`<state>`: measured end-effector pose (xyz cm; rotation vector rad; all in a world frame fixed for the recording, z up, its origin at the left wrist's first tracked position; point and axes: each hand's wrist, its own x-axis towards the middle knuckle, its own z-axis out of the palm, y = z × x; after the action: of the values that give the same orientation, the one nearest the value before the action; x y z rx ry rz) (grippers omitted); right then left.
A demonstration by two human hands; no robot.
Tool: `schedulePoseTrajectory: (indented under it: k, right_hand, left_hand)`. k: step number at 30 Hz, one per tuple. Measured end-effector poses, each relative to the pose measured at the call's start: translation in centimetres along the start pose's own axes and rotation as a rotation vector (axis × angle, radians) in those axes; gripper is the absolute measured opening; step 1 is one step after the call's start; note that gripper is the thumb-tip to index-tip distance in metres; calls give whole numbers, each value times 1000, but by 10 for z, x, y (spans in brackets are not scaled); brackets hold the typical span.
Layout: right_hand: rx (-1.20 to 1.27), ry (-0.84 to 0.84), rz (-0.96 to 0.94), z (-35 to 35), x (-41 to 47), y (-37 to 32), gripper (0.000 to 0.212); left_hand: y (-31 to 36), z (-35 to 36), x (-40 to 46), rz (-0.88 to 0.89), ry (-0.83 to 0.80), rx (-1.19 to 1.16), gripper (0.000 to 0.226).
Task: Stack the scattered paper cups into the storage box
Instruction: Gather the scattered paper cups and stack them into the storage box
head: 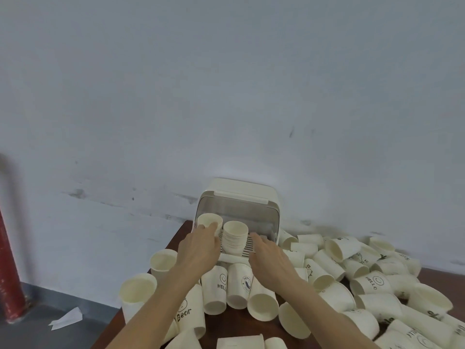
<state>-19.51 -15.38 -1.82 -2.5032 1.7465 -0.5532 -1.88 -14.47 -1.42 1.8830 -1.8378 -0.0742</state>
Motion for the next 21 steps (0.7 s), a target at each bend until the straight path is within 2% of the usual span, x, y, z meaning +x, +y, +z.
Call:
schedulePoseTrajectory:
  k: [3, 11, 17, 21]
  right_hand:
    - [5, 17, -15, -10, -17, 1, 22]
    - [59, 11, 3, -31, -66, 6, 24]
    - [75, 1, 2, -44, -100, 19, 47]
    - [91, 33, -10, -54, -118, 28, 44]
  left_hand:
    - [14, -8, -22, 26, -12, -31, 33]
    - [54, -5, -71, 139, -60, -145, 39]
    - [76, -1, -96, 191, -59, -183, 36]
    - [87, 0, -107, 218, -63, -174, 35]
